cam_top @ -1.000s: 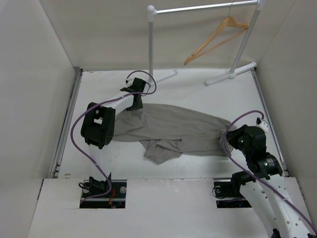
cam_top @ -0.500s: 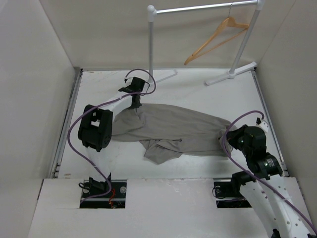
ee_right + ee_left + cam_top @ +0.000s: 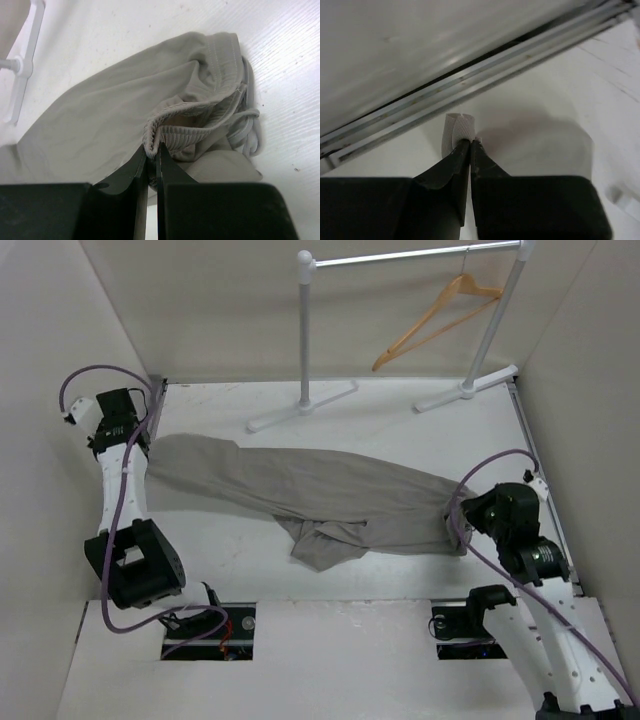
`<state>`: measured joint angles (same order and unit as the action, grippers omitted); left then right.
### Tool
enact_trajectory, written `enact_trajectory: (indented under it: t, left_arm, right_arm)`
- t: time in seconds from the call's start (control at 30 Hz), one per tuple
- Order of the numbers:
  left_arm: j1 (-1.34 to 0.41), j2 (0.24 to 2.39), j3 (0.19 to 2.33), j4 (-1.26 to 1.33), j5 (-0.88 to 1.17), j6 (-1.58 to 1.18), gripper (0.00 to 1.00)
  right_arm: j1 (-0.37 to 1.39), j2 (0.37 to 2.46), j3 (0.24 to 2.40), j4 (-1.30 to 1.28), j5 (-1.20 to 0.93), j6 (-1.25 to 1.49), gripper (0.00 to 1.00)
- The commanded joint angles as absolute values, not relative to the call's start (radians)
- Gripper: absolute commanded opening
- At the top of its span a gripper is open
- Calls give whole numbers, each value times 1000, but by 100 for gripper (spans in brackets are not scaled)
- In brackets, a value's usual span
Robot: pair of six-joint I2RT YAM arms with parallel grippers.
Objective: Place the trousers on the hanger
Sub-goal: Flatten out the trousers at the center of the board.
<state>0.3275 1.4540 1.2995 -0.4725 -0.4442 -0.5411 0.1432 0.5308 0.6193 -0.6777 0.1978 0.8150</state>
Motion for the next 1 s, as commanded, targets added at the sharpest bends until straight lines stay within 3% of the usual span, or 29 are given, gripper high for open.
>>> enact_trajectory:
  t: [0.0,0.17,0.27,0.37,0.57,0.63,0.97]
  left_arm:
    - [311,1505,1365,-567,-388,-606,3]
    - [263,1679,1757,-688,-367,-663,3]
    - [251,1747,2004,-748,-341,-696,3]
    - [257,1752,2103,-764,-322,-725,3]
    - [352,1591,1701,-662,-289,-770,4]
    - [418,1552,1548,-617,-258,-788,4]
    - [486,1542,1190,-542,-287,-736,4]
  right_arm:
    - [110,662,760,-536,195,805,1]
    - [70,973,1129,-384,195,796,0]
    - [38,1031,1322,-383,198,795,0]
    - [9,1010,1355,-428,210,788,0]
    - [-140,818,1013,-517,225,831,0]
    - [-156,776,939,-564,325,833,0]
    - [-334,847,749,-696,406,936,0]
